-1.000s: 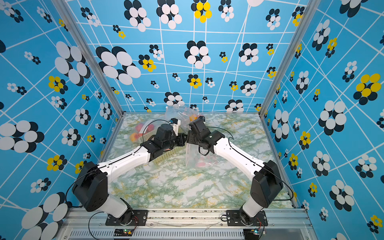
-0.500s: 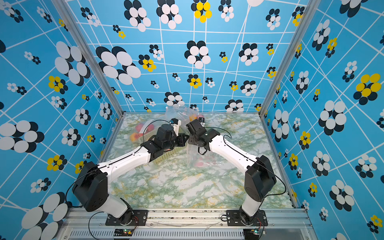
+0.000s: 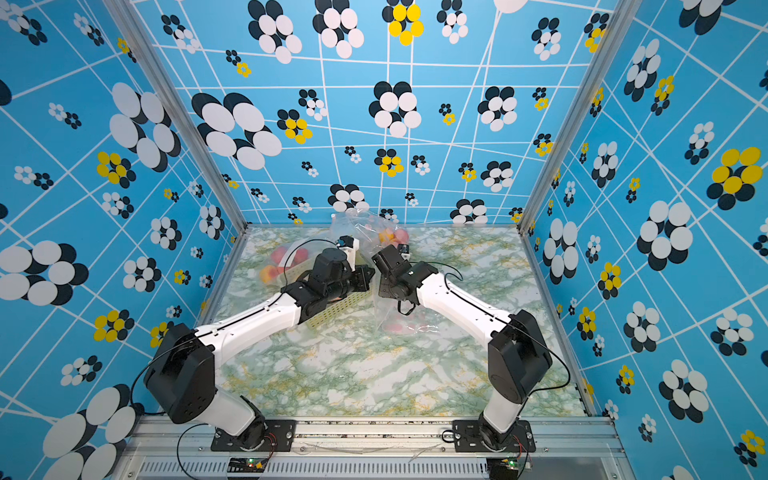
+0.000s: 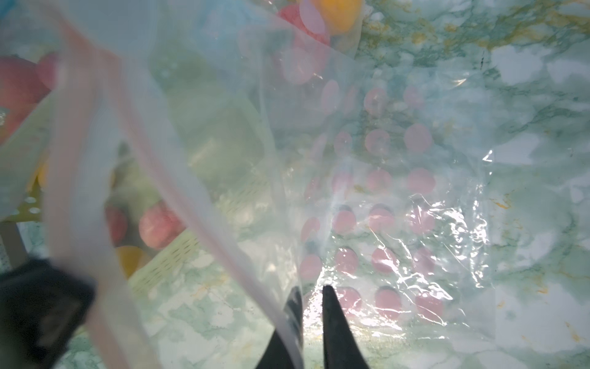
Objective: Place the peach in a zip-top bag and seal the zipper
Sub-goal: Open the zipper of the food storage bag at the center of the board.
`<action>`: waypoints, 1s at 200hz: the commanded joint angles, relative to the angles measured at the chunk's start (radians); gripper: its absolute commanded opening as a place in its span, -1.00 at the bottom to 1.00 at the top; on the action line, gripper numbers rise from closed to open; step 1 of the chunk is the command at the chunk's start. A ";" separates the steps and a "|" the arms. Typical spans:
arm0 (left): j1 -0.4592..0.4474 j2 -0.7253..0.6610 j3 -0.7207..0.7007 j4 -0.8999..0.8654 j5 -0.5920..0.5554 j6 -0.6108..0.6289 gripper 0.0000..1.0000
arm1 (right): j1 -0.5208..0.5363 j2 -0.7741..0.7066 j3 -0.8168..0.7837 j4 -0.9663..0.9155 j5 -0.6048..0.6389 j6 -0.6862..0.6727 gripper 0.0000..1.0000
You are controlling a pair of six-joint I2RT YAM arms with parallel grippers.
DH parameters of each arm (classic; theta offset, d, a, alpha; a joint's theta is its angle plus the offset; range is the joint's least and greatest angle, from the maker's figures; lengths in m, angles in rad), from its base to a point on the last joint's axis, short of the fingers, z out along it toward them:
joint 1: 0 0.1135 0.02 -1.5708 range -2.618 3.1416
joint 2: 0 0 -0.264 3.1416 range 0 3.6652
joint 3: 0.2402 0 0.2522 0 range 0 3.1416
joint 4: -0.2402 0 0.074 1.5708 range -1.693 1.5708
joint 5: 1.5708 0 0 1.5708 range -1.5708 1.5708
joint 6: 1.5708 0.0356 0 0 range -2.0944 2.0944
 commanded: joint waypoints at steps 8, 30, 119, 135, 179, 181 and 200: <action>-0.002 -0.046 0.009 -0.046 -0.061 0.047 -1.00 | 0.006 -0.049 0.005 -0.097 0.074 -0.023 -1.00; 0.009 -0.060 0.004 -0.073 -0.100 0.091 -1.00 | 0.004 -0.093 0.052 -0.239 0.189 -0.064 -1.00; 0.036 -0.017 0.025 -0.065 0.017 0.158 -1.00 | 0.002 0.024 0.404 -0.685 0.265 -0.219 -1.00; 0.036 -0.019 0.028 -0.056 0.027 0.136 -0.80 | 0.001 0.052 0.407 -0.664 0.248 -0.227 -1.00; 0.035 -0.073 0.027 -0.070 0.024 0.113 0.13 | -0.001 0.117 0.427 -0.604 0.193 -0.257 -1.00; 0.033 -0.075 0.027 -0.072 0.024 0.114 0.18 | -0.002 0.120 0.428 -0.603 0.192 -0.256 -1.00; 0.027 -0.092 0.019 -0.090 0.016 0.103 0.33 | -0.001 0.140 0.440 -0.581 0.173 -0.265 -1.00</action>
